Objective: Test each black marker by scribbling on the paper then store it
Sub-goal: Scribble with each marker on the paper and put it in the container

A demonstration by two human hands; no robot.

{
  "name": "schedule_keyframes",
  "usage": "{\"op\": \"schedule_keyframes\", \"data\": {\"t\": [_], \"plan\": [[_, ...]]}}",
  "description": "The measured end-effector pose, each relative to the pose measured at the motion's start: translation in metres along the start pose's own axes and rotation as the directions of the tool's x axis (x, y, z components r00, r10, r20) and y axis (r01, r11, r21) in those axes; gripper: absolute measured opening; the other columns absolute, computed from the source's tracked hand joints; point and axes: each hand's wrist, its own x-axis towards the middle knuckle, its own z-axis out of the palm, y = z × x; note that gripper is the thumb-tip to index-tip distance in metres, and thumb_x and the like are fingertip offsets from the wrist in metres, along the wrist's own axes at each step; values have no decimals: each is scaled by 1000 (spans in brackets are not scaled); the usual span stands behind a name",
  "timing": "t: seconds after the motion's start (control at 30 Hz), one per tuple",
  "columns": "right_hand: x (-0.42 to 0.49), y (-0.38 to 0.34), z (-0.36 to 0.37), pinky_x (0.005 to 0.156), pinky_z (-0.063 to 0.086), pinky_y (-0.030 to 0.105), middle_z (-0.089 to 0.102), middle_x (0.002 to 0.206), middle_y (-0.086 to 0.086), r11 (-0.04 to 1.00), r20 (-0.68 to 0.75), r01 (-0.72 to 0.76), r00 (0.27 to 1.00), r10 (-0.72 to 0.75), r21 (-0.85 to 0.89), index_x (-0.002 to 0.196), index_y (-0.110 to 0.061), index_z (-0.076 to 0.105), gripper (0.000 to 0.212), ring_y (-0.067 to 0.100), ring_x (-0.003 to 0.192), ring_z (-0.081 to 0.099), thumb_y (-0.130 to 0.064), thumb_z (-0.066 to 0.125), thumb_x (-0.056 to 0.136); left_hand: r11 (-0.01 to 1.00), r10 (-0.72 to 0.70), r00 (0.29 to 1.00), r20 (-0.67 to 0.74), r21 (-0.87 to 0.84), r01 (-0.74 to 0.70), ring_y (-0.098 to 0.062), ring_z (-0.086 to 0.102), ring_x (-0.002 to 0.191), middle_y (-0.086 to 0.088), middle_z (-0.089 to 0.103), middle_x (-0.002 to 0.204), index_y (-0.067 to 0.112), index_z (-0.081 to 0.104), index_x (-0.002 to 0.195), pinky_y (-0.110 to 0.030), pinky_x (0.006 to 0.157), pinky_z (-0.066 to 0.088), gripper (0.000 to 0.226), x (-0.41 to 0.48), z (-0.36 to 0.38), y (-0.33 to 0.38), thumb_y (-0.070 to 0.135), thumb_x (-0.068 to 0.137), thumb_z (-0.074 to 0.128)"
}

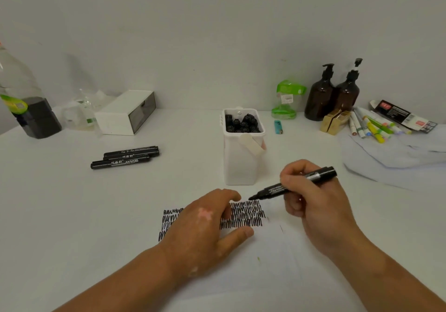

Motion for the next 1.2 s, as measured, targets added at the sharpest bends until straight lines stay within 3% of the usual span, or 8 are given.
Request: {"op": "schedule_keyframes", "data": {"t": [0.13,0.23,0.4,0.57,0.7,1.2], "plan": [[8,-11,-16,41,38,26,66,63,13,993,32,-74,996,78,-95,88,-14,79,24,20,53,57,-23,60,77,995,13,997,71,97,-20,-3,48,108,21,45,116,39,47,135,-20,94,41,65,1,4,0,76,81,47],[5,-8,-17,45,46,27,72,70,14,965,108,-122,983,150,-231,84,-15,79,21,21,59,65,-24,62,76,990,11,995,95,138,-24,-5,45,112,20,42,122,42,44,139,-22,98,40,70,1,6,2,79,79,46],[-3,8,-19,44,41,27,62,57,3,903,37,-157,982,187,-400,76,-20,72,10,21,48,51,-28,70,70,981,-2,991,134,194,-24,-9,44,116,17,41,125,43,44,139,-29,103,39,69,0,8,1,79,80,43],[-10,23,-22,49,41,27,66,57,-2,856,-1,-147,986,169,-496,83,-26,75,21,14,51,55,-39,69,68,977,-9,991,136,212,-20,-8,44,115,17,41,125,43,44,139,-30,103,39,69,-3,7,-3,79,80,40],[-12,28,-22,50,42,12,70,61,-9,805,18,-91,992,126,-586,81,-33,75,17,3,53,58,-40,69,68,976,-13,991,134,217,-17,-8,44,115,18,40,126,44,44,138,-29,103,40,68,-4,7,-3,79,80,40],[-10,32,-25,51,41,9,69,63,-13,754,52,-54,992,117,-655,82,-35,75,18,0,56,56,-42,68,67,974,-15,991,136,224,-16,-7,43,117,18,40,127,45,44,139,-29,104,39,68,-4,8,-4,78,80,42]]}}
